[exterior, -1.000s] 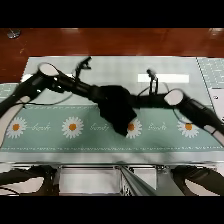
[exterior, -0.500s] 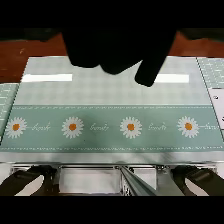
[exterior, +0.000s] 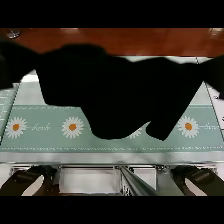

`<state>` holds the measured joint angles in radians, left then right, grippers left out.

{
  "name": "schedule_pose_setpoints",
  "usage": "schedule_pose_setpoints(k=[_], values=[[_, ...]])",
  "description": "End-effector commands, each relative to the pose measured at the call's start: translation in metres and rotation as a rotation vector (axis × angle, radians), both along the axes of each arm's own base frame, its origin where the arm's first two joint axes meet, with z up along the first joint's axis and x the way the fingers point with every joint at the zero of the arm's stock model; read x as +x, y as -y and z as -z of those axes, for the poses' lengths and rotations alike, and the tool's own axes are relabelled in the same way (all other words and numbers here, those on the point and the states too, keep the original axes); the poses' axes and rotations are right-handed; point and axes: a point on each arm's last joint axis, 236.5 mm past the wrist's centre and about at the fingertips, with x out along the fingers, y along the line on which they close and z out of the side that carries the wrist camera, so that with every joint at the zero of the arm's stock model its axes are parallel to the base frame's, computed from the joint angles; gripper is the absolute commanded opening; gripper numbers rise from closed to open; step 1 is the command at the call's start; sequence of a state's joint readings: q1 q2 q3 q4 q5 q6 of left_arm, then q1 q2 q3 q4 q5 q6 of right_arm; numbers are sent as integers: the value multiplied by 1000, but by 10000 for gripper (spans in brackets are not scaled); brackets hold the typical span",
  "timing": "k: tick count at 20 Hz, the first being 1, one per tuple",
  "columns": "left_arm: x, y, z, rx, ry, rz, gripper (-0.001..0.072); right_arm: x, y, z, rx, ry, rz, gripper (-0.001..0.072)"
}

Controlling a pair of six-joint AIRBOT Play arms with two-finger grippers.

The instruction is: Fold the shirts.

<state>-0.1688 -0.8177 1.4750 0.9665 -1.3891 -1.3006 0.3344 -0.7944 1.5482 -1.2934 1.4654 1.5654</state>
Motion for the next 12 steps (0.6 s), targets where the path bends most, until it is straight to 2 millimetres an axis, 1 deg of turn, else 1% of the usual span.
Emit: schedule_pose_setpoints(k=[1, 2, 3, 5, 7, 9, 10, 11, 12], values=[[-4, -36, 91, 148, -209, -142, 23, -11, 7, 79, -86, -223, 11, 18], [-5, -46, 124, 191, -280, -179, 23, -3, 8, 102, -91, -259, 40, 18], [-5, -46, 152, 195, -338, -187, 23, 8, 5, 121, -80, -265, 60, 18], [1, -33, 197, 153, -396, -192, 23, 36, -2, 159, -48, -281, 117, 18], [7, -13, 231, 87, -434, -196, 24, 62, -9, 192, -49, -327, 147, 18], [12, 10, 257, 24, -480, -191, 26, 93, -18, 220, -42, -344, 171, 19], [14, 18, 270, 28, -492, -188, 39, 109, -18, 234, -35, -352, 198, 19], [15, 24, 282, 42, -514, -178, 171, 124, -15, 245, -16, -371, 241, 34], [17, 28, 291, 57, -536, -171, 456, 137, -10, 253, 13, -396, 280, 220]])
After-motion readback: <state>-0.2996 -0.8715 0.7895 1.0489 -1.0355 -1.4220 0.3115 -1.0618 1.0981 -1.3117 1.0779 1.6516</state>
